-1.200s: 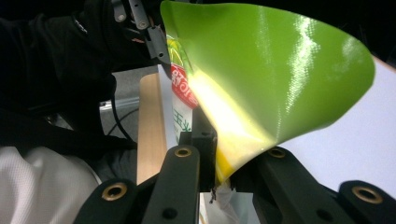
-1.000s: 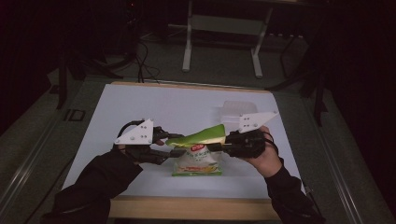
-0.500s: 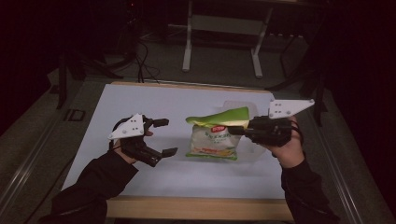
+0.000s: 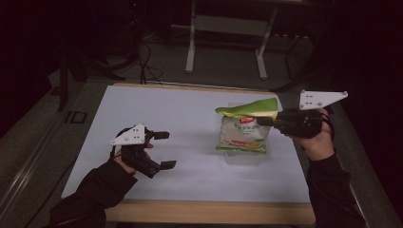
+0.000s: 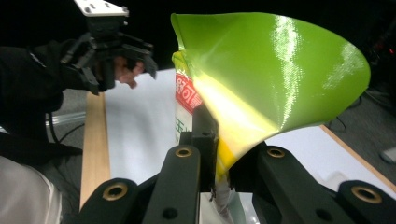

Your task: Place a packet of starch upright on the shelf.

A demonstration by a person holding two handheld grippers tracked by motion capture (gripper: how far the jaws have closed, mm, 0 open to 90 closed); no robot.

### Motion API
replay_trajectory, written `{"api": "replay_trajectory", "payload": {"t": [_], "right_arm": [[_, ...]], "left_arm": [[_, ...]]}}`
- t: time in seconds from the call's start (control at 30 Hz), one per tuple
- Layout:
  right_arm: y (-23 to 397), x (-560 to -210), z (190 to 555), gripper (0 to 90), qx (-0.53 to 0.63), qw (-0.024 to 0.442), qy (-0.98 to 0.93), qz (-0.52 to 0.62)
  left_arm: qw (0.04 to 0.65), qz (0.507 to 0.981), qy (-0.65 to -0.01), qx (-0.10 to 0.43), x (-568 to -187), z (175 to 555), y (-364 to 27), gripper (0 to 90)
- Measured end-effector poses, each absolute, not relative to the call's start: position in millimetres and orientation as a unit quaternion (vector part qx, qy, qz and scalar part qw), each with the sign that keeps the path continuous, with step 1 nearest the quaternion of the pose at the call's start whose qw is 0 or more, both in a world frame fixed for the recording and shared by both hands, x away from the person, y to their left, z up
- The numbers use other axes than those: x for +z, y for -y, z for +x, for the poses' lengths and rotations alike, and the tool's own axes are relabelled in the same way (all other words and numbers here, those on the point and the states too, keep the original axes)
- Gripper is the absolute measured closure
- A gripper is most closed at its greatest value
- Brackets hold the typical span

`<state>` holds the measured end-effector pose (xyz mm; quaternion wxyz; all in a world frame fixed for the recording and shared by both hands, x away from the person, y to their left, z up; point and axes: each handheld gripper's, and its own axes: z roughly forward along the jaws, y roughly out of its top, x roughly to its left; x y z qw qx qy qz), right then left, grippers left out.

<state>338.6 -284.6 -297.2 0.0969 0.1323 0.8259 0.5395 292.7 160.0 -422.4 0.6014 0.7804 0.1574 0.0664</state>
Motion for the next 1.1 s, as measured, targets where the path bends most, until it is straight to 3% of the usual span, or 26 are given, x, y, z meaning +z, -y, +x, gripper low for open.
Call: {"api": "replay_trajectory", "payload": {"t": [0.37, 1.1], "right_arm": [[309, -302, 355, 83.4, 0.499, 0.112, -0.843, 0.169], [285, -352, 387, 83.3, 0.472, 0.079, -0.856, 0.196]], "left_arm": [[0.601, 0.778, -0.172, 0.057, -439, 291, -167, 3.1], [0.597, 0.779, -0.182, 0.060, -451, 290, -170, 3.1]]}}
